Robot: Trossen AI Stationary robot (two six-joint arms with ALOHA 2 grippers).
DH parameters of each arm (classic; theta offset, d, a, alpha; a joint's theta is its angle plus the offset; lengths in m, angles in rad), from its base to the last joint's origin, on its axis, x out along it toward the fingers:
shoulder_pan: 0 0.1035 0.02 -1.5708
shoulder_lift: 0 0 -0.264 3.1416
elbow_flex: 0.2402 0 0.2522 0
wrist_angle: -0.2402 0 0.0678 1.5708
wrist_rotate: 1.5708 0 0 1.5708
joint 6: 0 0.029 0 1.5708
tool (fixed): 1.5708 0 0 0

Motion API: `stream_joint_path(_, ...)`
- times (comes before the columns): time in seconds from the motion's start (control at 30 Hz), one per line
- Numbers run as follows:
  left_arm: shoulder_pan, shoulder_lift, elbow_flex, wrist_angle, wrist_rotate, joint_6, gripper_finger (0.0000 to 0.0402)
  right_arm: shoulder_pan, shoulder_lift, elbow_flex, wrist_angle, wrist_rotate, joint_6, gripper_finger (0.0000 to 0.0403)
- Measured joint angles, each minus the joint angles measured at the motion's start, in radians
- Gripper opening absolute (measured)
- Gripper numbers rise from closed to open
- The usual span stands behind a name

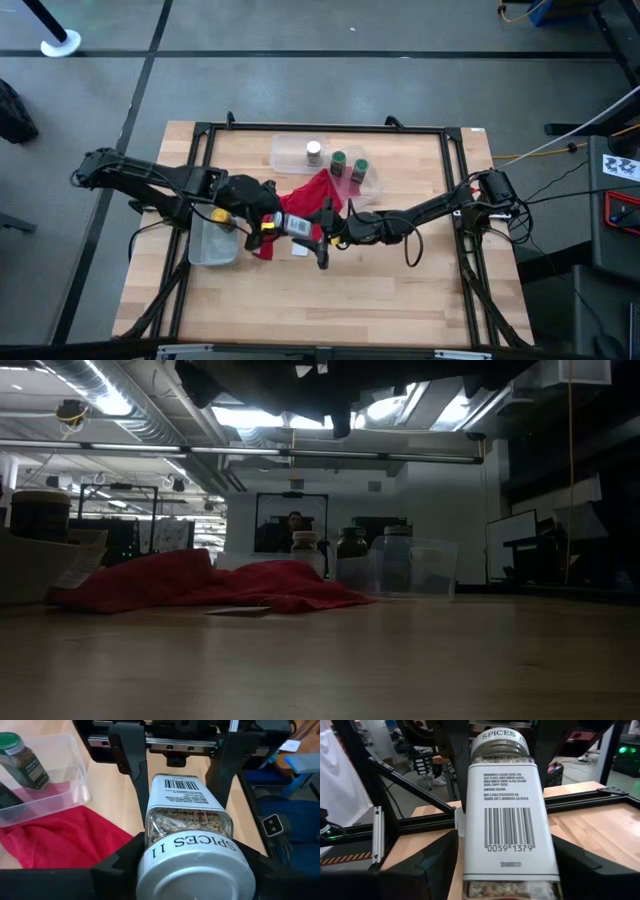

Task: Sort spices by type
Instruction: Put the white seasoning bottle into the left transparent bin

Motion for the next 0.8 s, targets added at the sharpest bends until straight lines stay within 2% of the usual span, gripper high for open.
stream_joint_path(0.17,0.024,-0.013,0.002,0.007,-0.003,0.003,0.0188,0.000,-0.047,0.000,-0.070,0.033,-0.038,0.0263)
stream_joint_path(0.4,0.092,-0.047,0.002,-0.045,-0.023,0.028,0.0188,0.001,-0.237,0.000,-0.433,0.101,-0.078,0.0264)
stream_joint_path(0.63,0.251,-0.039,0.001,-0.073,-0.046,0.031,0.0188,0.003,-0.460,-0.002,-0.720,0.123,-0.077,0.0264)
stream_joint_path(0.8,0.397,-0.004,0.001,-0.085,-0.047,0.046,0.0188,0.002,-0.629,-0.047,-0.792,0.129,-0.076,0.0264)
